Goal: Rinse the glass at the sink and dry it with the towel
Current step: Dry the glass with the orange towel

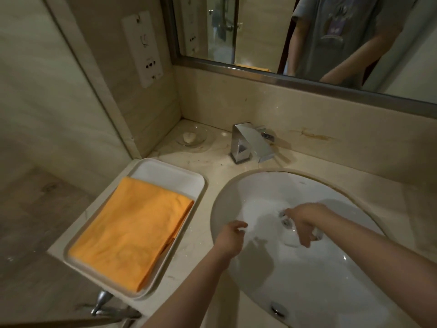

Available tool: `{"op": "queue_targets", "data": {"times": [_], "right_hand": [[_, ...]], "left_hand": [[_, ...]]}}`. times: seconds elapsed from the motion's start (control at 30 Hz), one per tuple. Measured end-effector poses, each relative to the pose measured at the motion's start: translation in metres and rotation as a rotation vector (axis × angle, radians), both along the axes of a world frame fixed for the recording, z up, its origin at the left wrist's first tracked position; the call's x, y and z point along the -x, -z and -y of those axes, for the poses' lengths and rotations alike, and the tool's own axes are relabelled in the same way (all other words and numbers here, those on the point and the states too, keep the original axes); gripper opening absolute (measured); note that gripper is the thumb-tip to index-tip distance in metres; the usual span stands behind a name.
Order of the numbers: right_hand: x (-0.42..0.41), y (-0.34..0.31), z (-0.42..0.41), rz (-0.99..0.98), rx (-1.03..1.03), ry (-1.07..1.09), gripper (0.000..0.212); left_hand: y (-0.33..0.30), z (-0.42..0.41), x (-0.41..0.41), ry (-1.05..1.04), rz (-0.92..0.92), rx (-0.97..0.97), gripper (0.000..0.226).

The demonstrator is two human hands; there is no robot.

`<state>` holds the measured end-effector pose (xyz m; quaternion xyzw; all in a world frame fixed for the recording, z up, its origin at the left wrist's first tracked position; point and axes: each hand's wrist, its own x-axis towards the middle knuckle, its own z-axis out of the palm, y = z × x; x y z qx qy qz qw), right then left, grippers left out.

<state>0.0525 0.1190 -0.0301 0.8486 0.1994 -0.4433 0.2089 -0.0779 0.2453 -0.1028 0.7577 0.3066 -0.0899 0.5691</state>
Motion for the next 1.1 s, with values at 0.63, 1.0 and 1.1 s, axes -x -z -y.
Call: {"op": "queue_targets", "data": {"times": [0.63,1.0,1.1], "right_hand": [[0.094,0.026,-0.028,-0.384,-1.119,0.518,0.064],[0.149,0.035,-0.055,-0.451,-1.164,0.528,0.067],[0.157,0.038,-0.059,-0.425,-1.168,0.567,0.067]], "left_hand": [[-0.027,-0.091,0.169,-0.179,0.16,-0.805,0.052],[-0.033,-0.153,0.172,0.195,-0.155,-0.64,0.056],[-0.035,-0.168,0.181,0.402,-0.224,-0.657,0.077]]}}
